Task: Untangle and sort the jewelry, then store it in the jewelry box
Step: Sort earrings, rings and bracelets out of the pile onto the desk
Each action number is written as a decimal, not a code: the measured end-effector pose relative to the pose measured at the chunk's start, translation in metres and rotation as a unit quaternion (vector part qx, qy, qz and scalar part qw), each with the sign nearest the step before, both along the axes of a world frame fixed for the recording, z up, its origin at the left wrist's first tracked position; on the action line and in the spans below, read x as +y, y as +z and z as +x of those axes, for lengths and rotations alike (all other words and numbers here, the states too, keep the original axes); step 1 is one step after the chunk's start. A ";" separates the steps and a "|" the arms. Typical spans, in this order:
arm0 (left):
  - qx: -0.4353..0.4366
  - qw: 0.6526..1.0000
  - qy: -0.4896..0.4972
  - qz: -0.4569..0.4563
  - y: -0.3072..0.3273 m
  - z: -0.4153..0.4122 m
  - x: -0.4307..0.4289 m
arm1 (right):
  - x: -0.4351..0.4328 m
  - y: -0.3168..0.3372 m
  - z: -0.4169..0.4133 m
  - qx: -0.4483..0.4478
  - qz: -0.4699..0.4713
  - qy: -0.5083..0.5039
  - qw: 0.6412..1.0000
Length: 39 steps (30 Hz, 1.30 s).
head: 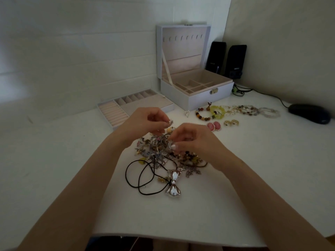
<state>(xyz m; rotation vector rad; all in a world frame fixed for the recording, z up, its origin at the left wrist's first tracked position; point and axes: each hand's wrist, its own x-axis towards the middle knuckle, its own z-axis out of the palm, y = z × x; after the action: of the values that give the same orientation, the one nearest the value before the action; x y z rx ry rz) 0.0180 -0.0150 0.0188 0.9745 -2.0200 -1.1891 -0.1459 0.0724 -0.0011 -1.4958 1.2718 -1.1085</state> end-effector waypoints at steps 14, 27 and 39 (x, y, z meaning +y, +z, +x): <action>0.092 0.980 -0.086 0.153 -0.001 -0.009 0.008 | -0.004 0.000 -0.015 -0.207 0.021 -0.114 0.971; 0.161 0.964 -0.003 0.210 -0.007 -0.011 0.003 | -0.005 -0.002 -0.019 -0.112 0.016 -0.118 0.987; 0.139 0.974 0.075 0.163 -0.009 -0.011 0.000 | -0.007 -0.007 -0.014 0.214 -0.051 -0.071 0.973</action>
<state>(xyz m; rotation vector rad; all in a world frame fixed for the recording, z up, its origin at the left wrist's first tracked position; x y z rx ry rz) 0.0074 -0.0150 0.0096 1.0286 -1.5356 -1.5100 -0.1595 0.0653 -0.0086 -1.8101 1.6572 -0.9830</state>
